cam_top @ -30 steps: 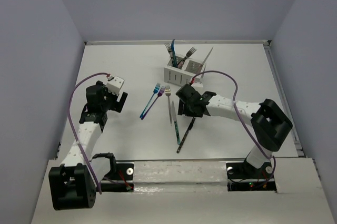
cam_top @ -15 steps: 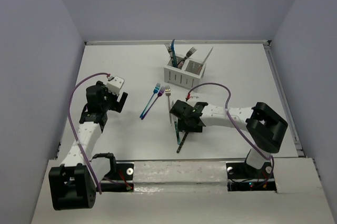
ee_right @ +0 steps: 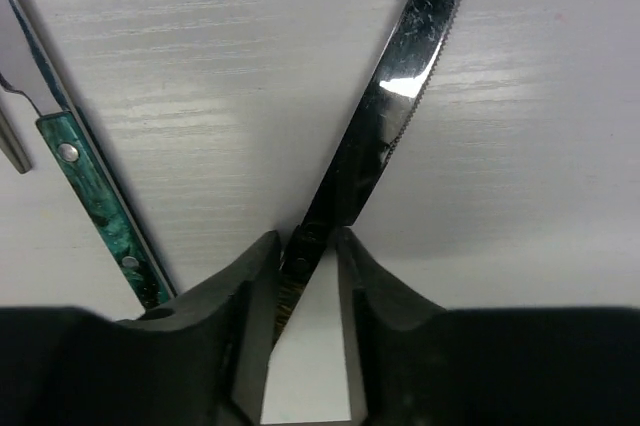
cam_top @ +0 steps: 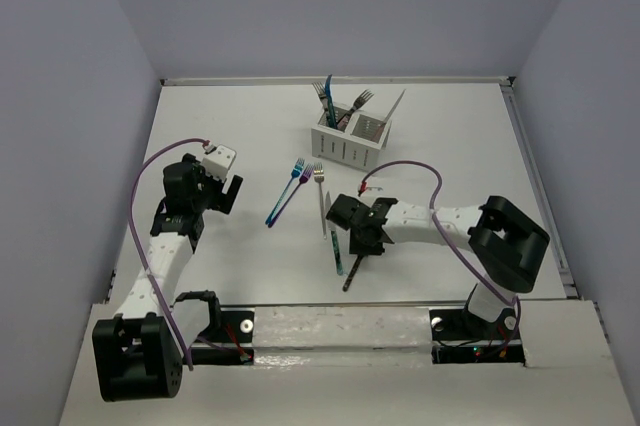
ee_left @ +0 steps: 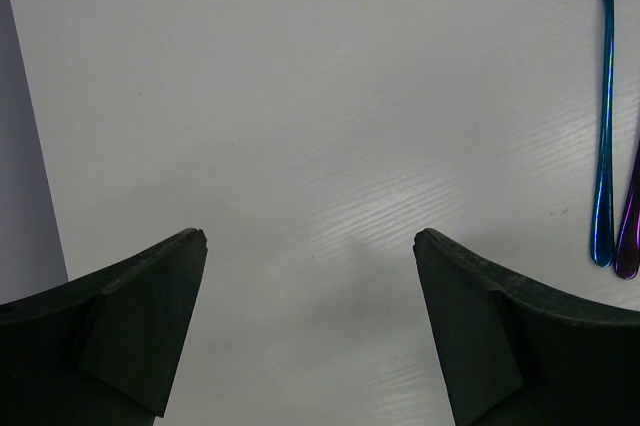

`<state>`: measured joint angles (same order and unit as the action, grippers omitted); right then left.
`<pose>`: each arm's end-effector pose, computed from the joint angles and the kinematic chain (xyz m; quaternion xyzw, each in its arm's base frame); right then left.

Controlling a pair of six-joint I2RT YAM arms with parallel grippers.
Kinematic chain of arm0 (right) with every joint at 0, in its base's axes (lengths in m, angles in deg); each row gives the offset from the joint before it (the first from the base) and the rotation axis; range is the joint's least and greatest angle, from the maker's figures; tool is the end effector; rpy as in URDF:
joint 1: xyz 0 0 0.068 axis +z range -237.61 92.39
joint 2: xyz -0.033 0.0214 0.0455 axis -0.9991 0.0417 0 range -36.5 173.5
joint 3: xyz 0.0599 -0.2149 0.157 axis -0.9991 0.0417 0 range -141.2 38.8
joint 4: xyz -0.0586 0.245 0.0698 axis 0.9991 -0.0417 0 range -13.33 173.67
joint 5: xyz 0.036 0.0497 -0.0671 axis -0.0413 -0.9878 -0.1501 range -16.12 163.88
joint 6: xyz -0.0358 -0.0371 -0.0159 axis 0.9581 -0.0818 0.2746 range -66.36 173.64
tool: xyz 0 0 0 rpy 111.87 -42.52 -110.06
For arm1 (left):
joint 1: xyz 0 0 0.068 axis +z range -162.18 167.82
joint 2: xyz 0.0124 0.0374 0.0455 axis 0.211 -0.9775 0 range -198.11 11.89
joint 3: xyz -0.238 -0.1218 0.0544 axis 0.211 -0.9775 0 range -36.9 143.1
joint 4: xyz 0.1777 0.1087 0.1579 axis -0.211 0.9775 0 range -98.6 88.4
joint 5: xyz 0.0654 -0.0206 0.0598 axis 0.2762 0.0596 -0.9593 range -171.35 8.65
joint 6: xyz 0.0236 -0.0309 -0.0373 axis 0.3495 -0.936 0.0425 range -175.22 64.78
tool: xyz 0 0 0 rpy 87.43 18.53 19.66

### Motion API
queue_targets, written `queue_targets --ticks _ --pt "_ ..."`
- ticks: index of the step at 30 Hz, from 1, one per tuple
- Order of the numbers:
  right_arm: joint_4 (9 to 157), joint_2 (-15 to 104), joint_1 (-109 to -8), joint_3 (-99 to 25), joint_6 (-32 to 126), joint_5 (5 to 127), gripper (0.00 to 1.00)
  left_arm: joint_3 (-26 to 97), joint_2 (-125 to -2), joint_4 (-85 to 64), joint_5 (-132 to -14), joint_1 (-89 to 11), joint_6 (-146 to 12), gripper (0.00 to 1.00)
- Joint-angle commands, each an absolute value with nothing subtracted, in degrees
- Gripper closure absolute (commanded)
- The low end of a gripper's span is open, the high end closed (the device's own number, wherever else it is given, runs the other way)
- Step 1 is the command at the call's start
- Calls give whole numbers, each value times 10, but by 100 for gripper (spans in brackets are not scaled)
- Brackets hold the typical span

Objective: Sort the eating utensils into containers

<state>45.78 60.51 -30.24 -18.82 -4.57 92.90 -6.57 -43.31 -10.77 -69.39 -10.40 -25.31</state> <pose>0.1734 0.2491 0.1614 0.0255 0.9800 0.0049 0.1972 0.2174 -0.0007 0.2397 0.2572 0.7890 0.0670 0.5539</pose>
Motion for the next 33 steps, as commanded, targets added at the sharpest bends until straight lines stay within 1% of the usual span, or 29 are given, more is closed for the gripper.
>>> queue_targets --ticks 1,3,4,6,7,11,15,17,18,22,23,28,30,33 --pt "464 598 -301 -138 -67 933 78 -77 -413 -123 -687 -102 -255 1" --pt "464 593 -306 -137 -61 942 85 -79 -411 -123 -687 -102 -255 1" --pt "464 591 -317 -136 -53 948 92 -79 -409 -124 -687 -102 -254 1" --pt "464 595 -331 -134 -40 953 96 -79 -408 -125 -687 -102 -254 1" --pt "464 596 -340 -132 -35 956 100 -80 -406 -125 -687 -102 -254 1" --pt "465 583 -394 -121 -1 973 100 -81 -403 -126 -687 -102 -254 1" --pt "465 567 -424 -115 22 979 99 -82 -403 -126 -687 -101 -254 1" --pt "462 567 -424 -117 29 967 88 -82 -401 -126 -686 -102 -254 1" --pt "461 568 -424 -119 29 959 80 -82 -401 -126 -686 -102 -254 1" --pt "457 569 -424 -106 22 920 69 -83 -396 -128 -686 -102 -254 1" --pt "456 568 -424 -102 20 916 68 -84 -396 -128 -686 -102 -254 1" --pt "452 571 -424 -93 16 902 67 -84 -396 -130 -688 -102 -253 1" --pt "452 577 -424 -94 17 900 69 -85 -396 -130 -688 -102 -254 1" --pt "452 595 -424 -101 21 906 85 -86 -394 -130 -689 -102 -253 1"
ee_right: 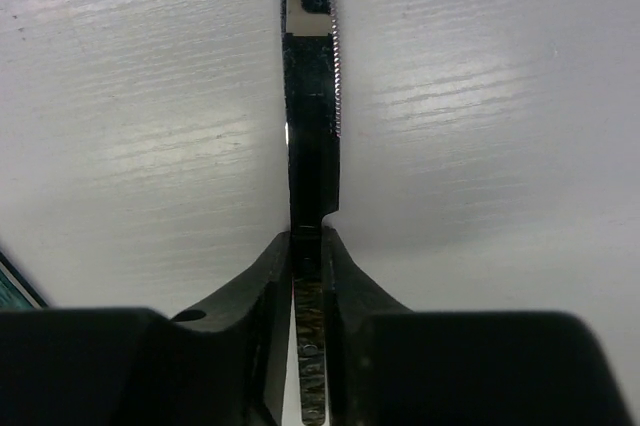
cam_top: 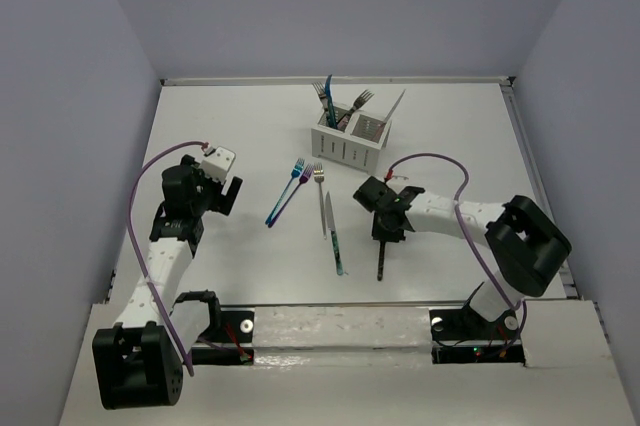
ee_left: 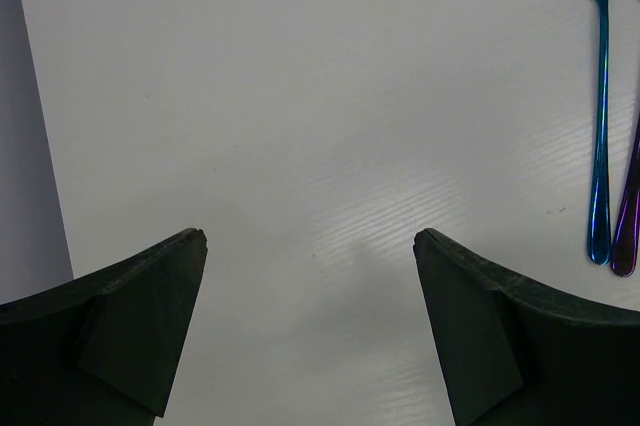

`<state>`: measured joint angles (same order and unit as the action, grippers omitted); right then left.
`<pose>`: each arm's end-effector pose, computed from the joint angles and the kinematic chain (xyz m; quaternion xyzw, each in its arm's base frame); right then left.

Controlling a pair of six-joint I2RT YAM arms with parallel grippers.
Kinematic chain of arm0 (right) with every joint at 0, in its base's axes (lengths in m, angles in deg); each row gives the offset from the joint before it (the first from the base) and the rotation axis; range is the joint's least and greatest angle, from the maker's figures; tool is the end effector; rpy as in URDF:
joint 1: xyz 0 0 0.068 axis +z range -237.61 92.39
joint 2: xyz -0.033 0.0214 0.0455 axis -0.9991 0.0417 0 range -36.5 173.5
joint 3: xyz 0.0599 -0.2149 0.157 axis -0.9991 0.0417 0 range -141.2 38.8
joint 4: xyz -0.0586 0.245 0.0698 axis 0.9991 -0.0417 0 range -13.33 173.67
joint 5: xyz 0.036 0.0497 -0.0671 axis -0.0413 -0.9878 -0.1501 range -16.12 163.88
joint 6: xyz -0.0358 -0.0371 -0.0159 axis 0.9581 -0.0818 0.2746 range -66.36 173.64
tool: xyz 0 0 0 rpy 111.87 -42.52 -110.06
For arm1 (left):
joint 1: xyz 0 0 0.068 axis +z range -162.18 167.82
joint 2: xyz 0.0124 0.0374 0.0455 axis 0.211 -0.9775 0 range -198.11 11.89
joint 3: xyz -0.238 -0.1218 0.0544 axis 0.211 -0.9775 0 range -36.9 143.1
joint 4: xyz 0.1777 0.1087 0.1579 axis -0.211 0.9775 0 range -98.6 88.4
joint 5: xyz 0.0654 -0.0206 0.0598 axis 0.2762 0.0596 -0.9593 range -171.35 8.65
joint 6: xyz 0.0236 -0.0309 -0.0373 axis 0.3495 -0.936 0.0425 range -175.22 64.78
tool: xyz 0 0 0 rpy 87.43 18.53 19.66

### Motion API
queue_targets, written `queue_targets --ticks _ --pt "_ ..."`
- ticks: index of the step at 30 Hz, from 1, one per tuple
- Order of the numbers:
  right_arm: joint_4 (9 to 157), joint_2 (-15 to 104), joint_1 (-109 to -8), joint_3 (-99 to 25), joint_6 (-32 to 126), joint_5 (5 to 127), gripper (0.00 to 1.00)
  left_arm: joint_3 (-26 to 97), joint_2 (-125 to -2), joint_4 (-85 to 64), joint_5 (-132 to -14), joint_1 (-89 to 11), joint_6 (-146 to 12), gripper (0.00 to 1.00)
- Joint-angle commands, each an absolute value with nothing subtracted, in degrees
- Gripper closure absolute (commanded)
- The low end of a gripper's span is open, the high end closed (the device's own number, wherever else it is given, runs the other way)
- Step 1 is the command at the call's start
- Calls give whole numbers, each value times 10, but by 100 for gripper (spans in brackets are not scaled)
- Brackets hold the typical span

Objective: Sort the eating utensils into containers

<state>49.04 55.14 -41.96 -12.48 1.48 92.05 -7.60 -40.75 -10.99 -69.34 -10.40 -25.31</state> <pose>0.2044 0.1931 0.1603 0.0762 0.9762 -0.0057 0.2028 0.2103 -0.0010 0.2425 0.2566 0.7804 0.0709 0.5658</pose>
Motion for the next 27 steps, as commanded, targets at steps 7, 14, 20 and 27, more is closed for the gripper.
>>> queue_targets --ticks 7,14,20,27 --pt "448 497 -424 -90 -1 964 100 -85 -394 -132 -690 -102 -252 1" --pt "456 272 -424 -183 49 1174 100 -84 -401 -134 -691 -102 -251 1" --pt "828 256 -424 -246 363 1303 100 -82 -414 -142 -692 -102 -251 1" --pt "1186 421 -465 -304 529 1260 100 -76 -427 -146 -695 -102 -251 1"
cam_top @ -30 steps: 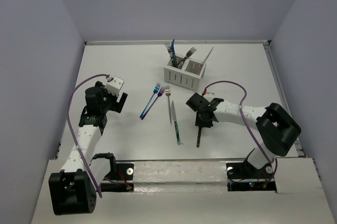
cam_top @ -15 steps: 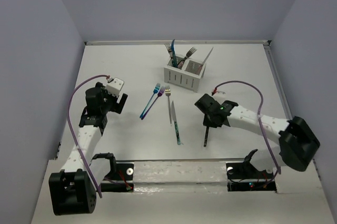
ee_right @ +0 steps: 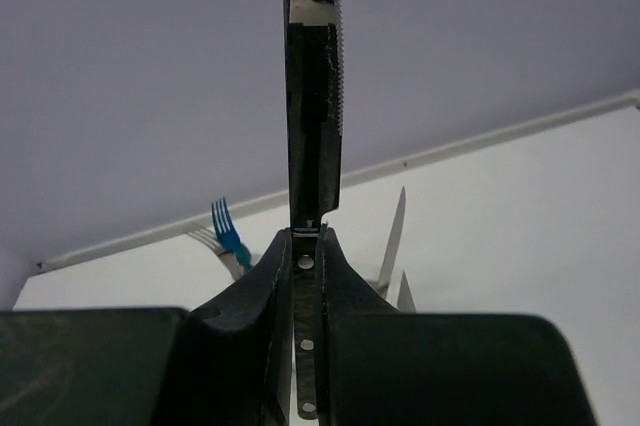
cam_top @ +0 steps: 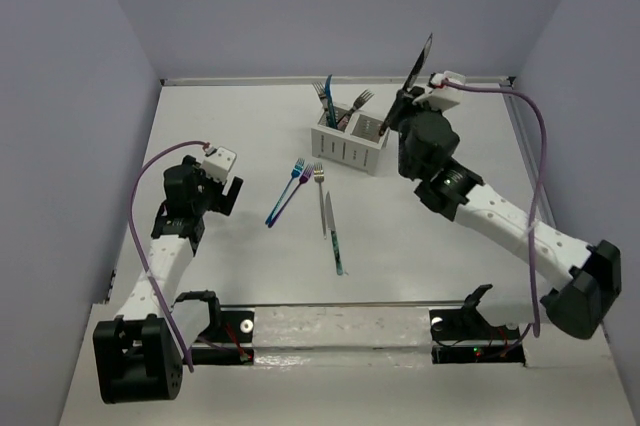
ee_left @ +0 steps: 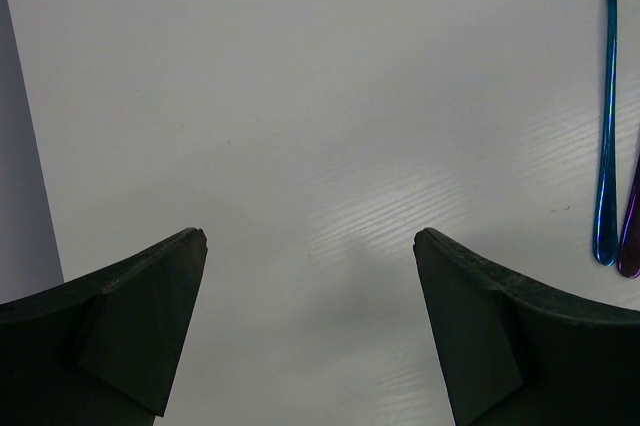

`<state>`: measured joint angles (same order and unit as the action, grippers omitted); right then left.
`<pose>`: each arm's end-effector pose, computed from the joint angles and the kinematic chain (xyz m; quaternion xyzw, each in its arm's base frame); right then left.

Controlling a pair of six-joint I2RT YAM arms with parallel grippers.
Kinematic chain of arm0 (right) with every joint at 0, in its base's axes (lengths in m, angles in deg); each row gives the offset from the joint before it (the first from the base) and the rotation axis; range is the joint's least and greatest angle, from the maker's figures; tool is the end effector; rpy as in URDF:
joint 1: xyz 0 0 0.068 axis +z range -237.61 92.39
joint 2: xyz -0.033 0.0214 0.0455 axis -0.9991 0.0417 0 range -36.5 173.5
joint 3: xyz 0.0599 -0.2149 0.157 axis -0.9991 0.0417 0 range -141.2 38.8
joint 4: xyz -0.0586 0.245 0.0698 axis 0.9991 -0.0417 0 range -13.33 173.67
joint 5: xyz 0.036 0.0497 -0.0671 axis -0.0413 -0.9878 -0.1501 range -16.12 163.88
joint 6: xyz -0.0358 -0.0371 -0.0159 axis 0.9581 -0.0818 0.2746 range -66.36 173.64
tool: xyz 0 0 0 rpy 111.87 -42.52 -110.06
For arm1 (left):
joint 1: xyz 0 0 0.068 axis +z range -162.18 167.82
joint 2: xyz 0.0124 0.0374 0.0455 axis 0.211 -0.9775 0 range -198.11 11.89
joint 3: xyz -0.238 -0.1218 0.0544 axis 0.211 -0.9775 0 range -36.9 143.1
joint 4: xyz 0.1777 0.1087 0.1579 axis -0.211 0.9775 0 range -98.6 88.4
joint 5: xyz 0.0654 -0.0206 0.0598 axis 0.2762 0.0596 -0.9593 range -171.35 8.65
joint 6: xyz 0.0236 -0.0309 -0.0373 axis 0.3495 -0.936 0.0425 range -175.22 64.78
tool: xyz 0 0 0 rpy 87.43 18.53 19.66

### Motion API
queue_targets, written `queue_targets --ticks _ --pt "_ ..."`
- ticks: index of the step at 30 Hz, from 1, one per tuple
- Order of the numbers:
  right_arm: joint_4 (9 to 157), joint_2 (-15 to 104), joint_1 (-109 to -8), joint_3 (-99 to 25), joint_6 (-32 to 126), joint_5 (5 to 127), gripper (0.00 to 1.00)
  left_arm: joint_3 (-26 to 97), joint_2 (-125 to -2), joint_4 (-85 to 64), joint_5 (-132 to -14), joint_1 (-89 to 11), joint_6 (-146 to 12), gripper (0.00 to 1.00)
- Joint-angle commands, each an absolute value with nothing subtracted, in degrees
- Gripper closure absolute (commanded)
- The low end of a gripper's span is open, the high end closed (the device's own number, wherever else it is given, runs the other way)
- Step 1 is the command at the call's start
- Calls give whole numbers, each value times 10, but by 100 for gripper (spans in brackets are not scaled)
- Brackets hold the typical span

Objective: Sort the eating utensils into containers

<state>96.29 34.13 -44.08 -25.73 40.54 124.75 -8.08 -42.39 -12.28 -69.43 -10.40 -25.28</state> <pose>0.2208 0.1715 0.4071 0.1515 0.6642 0.0679 0.7288 0.2141 -0.0008 0.2364 0.2568 0.7846 0.0697 0.5600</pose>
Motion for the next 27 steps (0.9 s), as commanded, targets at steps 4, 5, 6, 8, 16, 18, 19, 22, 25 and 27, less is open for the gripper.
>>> queue_targets --ticks 4,5,6,8,16,18,19,22,25,27 --pt "1193 534 -495 -357 513 1229 100 -74 -433 -146 -697 -102 -252 1" --pt "1194 548 -500 -369 511 1227 100 -73 -435 -146 -697 -102 -252 1" --pt "1199 561 -500 -372 510 1227 100 -72 -436 -146 -698 -102 -252 1" --pt "1210 592 -505 -370 499 1229 100 -71 -439 -146 -698 -102 -252 1" --pt "1222 670 -517 -337 454 1225 100 -71 -443 -146 -699 -102 -254 1" --pt "1198 687 -517 -332 429 1215 100 -69 -443 -146 -698 -102 -253 1" --pt "1194 691 -517 -327 409 1215 100 -69 -443 -146 -698 -102 -252 1" --pt "1187 698 -517 -304 381 1209 100 -70 -443 -146 -698 -102 -252 1" --pt "1180 698 -517 -290 372 1201 100 -70 -442 -146 -698 -102 -252 1" --pt "1168 695 -517 -283 376 1190 96 -71 -441 -146 -698 -102 -252 1"
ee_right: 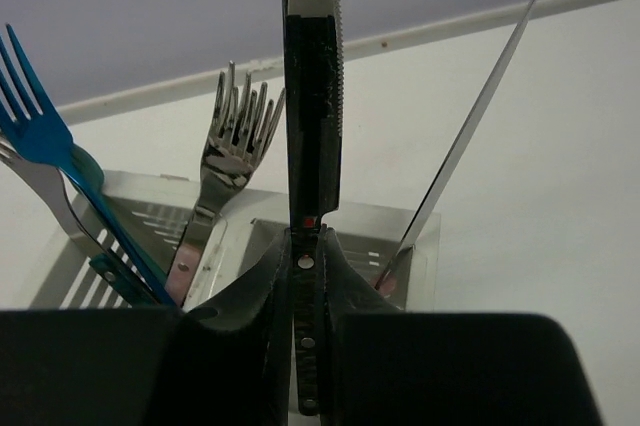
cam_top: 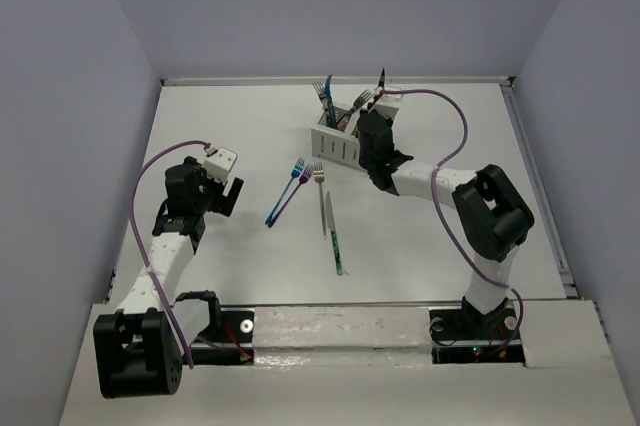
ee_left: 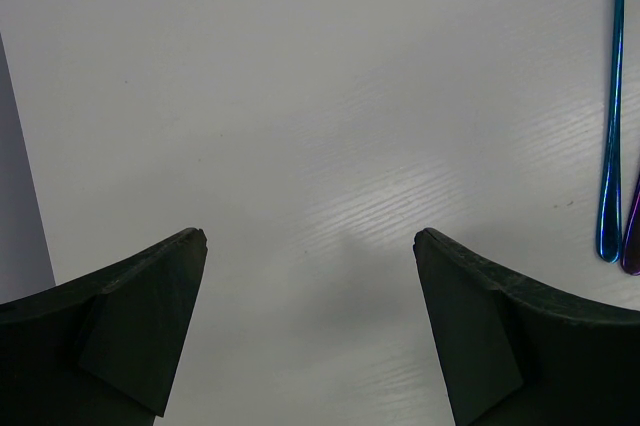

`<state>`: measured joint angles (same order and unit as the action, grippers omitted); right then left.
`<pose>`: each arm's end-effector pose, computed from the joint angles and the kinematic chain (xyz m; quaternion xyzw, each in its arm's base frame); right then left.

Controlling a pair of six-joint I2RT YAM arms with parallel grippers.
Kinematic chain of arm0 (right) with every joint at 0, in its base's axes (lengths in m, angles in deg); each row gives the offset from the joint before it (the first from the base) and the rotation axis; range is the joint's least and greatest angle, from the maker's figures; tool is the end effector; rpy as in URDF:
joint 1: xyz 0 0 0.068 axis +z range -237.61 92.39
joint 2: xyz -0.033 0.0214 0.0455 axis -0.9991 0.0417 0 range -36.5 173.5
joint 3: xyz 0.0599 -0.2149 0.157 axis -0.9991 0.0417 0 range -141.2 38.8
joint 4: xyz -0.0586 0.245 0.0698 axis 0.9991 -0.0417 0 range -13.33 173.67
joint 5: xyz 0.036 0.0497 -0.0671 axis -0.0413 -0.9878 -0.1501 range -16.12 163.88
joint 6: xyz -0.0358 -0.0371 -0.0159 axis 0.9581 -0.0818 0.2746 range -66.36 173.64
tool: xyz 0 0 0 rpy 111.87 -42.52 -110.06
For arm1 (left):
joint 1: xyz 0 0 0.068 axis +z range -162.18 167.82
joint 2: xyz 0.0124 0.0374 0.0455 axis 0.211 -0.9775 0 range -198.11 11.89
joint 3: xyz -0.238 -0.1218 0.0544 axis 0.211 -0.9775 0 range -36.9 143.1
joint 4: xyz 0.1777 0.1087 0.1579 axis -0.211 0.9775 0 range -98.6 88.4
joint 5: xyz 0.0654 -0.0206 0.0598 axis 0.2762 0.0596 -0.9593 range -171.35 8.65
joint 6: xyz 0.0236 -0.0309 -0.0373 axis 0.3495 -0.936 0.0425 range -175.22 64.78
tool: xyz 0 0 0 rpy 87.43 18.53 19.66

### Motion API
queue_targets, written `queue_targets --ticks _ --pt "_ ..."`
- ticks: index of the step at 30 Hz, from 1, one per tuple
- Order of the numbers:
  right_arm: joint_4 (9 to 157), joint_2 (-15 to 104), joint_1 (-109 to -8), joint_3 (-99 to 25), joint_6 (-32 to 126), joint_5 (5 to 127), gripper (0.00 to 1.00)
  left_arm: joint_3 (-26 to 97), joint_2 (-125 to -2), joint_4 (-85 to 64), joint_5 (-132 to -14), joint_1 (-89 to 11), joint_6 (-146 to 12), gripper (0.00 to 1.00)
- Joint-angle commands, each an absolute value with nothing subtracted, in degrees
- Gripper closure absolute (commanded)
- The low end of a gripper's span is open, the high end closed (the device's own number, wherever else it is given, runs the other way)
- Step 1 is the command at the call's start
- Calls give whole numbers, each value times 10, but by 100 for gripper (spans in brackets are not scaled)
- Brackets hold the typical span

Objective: Sort the eating utensils into containers

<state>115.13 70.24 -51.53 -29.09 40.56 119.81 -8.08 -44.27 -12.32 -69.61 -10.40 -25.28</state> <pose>0.3565 0.2280 0.2467 0.1145 0.7291 -0.0137 0.6746 0.2180 -0.0006 0.2300 0.2568 0.7938 0.0664 0.5472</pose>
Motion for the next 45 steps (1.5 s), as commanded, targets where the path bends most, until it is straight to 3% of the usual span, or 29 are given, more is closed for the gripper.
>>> queue_targets --ticks 1,3,4,9,16,21,22,30,45 --pt "1152 691 -517 -283 376 1185 82 -71 -440 -145 -698 -102 -252 1" --pt "1139 670 -517 -278 385 1171 61 -72 -440 -146 -697 -102 -252 1" --pt "1132 654 -517 -276 395 1169 56 -72 -438 -145 -697 -101 -252 1" --pt "1107 584 -496 -275 440 1189 42 -74 -433 -145 -694 -102 -251 1" --pt "981 479 -436 -305 453 1178 41 -78 -423 -145 -692 -102 -250 1" --pt "641 533 -401 -409 311 975 39 -80 -419 -147 -693 -102 -250 1" --pt "520 597 -376 -434 264 941 39 -81 -416 -147 -693 -102 -251 1" --pt "423 660 -313 -429 187 907 39 -80 -419 -147 -695 -101 -251 1" --pt "424 731 -302 -374 151 874 50 -79 -421 -147 -696 -102 -252 1"
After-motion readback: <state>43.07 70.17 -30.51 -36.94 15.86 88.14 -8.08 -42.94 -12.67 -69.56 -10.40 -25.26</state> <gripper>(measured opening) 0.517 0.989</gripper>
